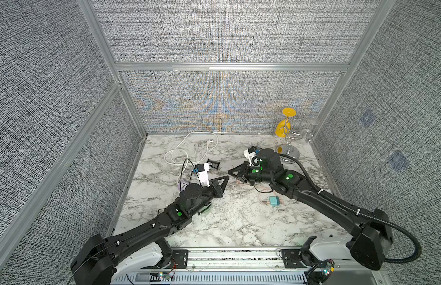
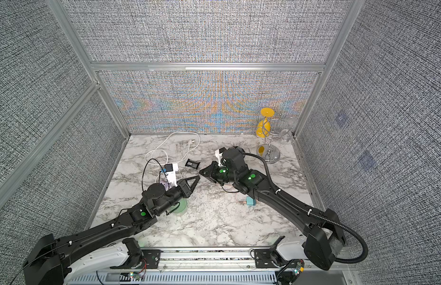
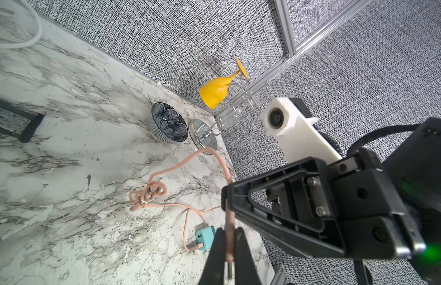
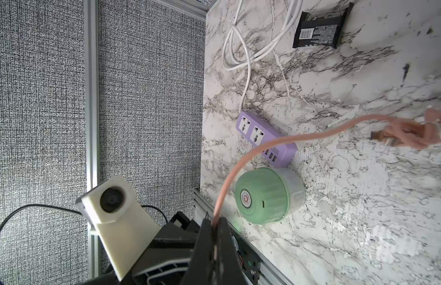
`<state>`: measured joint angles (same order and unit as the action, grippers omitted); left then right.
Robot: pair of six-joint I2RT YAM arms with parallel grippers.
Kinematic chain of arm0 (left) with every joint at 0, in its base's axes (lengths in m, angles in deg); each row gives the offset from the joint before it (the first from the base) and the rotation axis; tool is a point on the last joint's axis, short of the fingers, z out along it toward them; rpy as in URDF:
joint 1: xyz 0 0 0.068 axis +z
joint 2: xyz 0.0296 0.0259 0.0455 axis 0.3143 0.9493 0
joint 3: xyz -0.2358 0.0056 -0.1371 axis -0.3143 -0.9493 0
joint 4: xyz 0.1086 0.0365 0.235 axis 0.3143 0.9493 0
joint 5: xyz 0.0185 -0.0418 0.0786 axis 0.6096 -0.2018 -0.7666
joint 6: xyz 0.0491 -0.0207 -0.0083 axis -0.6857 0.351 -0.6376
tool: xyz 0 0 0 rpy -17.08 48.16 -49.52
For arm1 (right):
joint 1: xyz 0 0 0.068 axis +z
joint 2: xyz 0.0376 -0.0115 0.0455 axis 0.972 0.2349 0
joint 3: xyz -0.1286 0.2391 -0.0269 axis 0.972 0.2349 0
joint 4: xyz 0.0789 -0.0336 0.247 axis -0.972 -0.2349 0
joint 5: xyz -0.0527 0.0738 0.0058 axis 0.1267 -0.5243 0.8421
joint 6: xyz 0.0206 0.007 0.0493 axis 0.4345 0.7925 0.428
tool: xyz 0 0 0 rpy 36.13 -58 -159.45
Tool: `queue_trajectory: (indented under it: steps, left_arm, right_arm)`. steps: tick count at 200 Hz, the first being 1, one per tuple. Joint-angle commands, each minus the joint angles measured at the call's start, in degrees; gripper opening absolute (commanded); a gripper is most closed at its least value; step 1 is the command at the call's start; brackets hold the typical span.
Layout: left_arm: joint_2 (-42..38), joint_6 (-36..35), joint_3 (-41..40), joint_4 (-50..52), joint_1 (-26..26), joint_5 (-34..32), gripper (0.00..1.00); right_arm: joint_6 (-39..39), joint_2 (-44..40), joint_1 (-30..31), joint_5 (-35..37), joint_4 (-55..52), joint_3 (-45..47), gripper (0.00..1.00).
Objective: Charge the cordless meat grinders
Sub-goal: Pick up the charging cable from the center of the board.
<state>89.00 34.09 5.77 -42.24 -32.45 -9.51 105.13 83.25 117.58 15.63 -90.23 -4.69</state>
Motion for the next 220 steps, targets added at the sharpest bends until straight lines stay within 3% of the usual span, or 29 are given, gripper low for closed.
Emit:
queue_trajectory:
  steps: [1,4,11,33,36,40,64,91,115,139,165,220]
  left_arm:
    - [-0.84,-0.39,-0.1,-0.79,0.33,0.51,0.0]
    - [-1.0,-0.4,-0.01,-0.42,0.39,0.68,0.0]
    - [-1.49,-0.48,0.29,0.89,0.67,1.62,0.0]
    - [-4.76,-0.88,2.12,9.59,2.83,6.23,0.0]
    - [-5.4,-0.99,2.39,10.94,3.27,7.17,0.0]
    - [-6.36,-1.13,2.72,12.97,3.77,8.25,0.0]
    - [-11.38,-1.81,4.32,21.78,8.09,16.79,0.0]
    - [-11.17,-2.71,8.19,30.55,12.86,27.35,0.0]
    - [-4.66,-4.25,12.44,36.11,15.44,37.95,0.0]
    - [1.17,-4.74,14.82,36.61,16.04,44.88,0.0]
    - [4.58,-5.71,17.09,37.36,16.06,49.37,0.0]
    - [4.12,-6.73,16.59,38.74,16.09,51.69,0.0]
  right_arm:
    - [-0.85,-0.19,-0.2,-1.01,1.03,0.28,0.0]
    - [-1.31,-0.23,-0.31,-1.15,0.87,0.23,0.0]
    - [-2.76,-0.68,-0.74,-1.5,0.14,0.27,0.15]
    - [-14.03,-5.39,-3.03,0.18,-6.99,0.34,0.76]
    - [-16.08,-6.31,-3.44,0.6,-7.8,0.4,0.94]
    - [-18.9,-7.51,-3.63,1.55,-8.9,0.51,0.99]
    - [-38.28,-12.5,-4.87,2.46,-20.99,-2.26,0.99]
    - [-53.23,-18.31,-4.5,3.2,-26.89,0.27,0.98]
    - [-62.14,-22.03,-1.95,4.02,-28.67,3.47,0.59]
    - [-66.2,-23.86,0.78,6.04,-26.2,5.93,0.57]
    - [-65.75,-22.52,1.71,1.23,-20.52,8.36,0.56]
    - [-73.21,-12.88,4.43,0.07,-20.45,0.98,0.55]
